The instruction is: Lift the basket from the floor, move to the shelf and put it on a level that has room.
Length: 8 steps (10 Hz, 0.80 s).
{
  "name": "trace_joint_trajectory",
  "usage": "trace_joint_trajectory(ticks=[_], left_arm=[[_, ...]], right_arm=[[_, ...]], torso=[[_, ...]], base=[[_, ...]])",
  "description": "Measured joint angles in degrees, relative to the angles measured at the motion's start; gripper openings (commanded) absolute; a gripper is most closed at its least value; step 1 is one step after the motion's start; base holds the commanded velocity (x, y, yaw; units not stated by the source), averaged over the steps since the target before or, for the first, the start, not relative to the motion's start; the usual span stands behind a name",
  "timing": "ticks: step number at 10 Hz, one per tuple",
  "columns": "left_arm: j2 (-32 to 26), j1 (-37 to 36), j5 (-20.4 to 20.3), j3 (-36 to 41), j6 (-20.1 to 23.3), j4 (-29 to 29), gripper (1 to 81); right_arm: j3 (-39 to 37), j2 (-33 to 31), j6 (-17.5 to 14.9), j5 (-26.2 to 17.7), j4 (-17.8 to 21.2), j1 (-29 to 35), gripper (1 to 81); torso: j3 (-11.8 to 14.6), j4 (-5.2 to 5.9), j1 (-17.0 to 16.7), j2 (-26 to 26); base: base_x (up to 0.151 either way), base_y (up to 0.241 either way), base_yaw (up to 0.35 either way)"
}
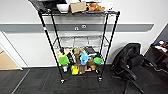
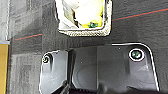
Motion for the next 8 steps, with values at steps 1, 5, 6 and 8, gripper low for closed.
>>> trace_joint_trajectory(ticks=[1, 5, 6, 8], left_arm=[[0.62, 0.69, -0.01, 0.05, -0.06, -0.55, 81.1], [1.65, 2.79, 2.34, 2.01, -0.73, -3.39, 81.1], [1.07, 2.9, 2.41, 2.01, -0.8, -4.22, 81.1], [0.83, 3.39, 2.8, 1.99, -0.94, -6.25, 81.1]], right_arm=[[0.0, -0.02, 0.04, -0.04, 0.0, -0.79, 81.1], [0.63, 0.15, 0.01, 0.22, 0.0, -2.56, 81.1], [0.63, 0.24, 0.0, 0.5, -0.02, -3.52, 81.1], [0.63, 0.33, 0.01, 0.5, 0.0, -4.19, 81.1]], torso=[[0.0, 0.0, 1.16, -1.82], [-0.68, 0.0, 5.75, -9.22], [-2.07, 0.0, 6.76, -10.82], [-5.59, 0.0, 9.16, -14.6]], base=[[0.0, 0.0, 0.0], [0.0, 0.0, 0.0], [0.0, 0.0, 0.0], [0.0, 0.0, 0.0]])
